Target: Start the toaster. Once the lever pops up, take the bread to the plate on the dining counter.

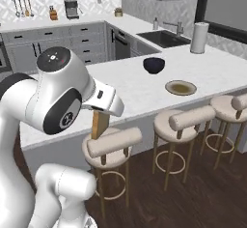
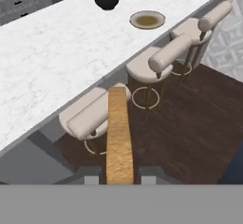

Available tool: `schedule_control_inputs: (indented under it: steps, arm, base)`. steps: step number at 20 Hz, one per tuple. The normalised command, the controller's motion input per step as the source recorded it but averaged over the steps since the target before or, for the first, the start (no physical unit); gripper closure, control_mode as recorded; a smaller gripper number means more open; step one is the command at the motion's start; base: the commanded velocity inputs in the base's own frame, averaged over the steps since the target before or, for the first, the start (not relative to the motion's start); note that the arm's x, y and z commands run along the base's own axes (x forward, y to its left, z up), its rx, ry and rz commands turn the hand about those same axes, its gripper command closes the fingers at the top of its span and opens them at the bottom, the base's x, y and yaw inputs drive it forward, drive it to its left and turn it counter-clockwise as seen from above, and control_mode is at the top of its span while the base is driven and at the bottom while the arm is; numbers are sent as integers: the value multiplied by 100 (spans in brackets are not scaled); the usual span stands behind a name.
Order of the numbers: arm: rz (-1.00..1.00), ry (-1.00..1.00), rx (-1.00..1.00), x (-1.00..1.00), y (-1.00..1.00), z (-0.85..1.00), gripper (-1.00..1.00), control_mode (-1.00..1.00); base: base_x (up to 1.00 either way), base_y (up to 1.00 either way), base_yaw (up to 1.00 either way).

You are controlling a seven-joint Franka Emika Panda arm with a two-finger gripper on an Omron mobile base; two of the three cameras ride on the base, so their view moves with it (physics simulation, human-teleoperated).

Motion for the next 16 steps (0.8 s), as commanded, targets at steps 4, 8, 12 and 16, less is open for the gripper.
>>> schedule_control_inputs:
  steps: [4, 8, 12, 16]
  arm:
    - [0, 0, 0, 0, 0, 0, 100, 100]
    - [0, 0, 0, 0, 0, 0, 100, 100]
    - [0, 0, 0, 0, 0, 0, 100, 100]
    - [0, 0, 0, 0, 0, 0, 100, 100]
  base:
    - [6, -100, 45]
    - [2, -100, 43]
    - [5, -100, 44]
    - [10, -99, 45]
